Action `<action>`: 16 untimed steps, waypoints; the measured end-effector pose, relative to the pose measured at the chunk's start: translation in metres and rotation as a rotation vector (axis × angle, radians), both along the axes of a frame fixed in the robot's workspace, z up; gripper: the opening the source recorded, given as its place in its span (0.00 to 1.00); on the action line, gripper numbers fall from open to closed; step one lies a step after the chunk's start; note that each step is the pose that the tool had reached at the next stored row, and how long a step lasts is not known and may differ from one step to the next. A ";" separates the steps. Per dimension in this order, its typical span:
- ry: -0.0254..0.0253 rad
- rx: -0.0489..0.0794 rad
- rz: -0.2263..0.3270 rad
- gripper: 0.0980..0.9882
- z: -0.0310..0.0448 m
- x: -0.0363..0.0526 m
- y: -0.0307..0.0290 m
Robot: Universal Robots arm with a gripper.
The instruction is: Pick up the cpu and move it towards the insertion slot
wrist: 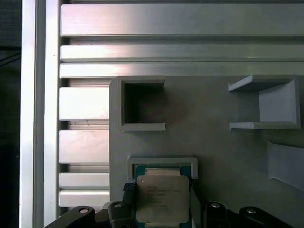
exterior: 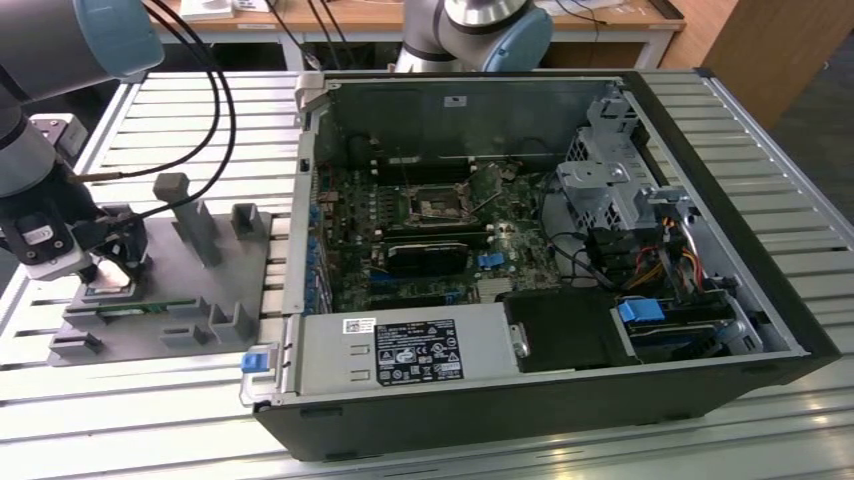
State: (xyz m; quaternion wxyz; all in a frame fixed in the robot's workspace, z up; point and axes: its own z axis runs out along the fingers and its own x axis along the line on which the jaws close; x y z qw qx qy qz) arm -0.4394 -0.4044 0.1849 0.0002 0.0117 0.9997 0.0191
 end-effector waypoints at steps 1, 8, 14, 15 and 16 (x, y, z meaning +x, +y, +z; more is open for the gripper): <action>0.0001 0.000 0.000 0.49 0.0006 0.0000 0.0000; 0.0001 0.000 0.000 0.49 0.0089 0.0000 0.0000; 0.0001 0.000 0.000 0.49 0.0167 0.0000 0.0000; 0.0002 0.000 0.000 0.49 0.0176 0.0000 0.0000; 0.0001 0.000 0.000 0.49 0.0184 0.0000 0.0000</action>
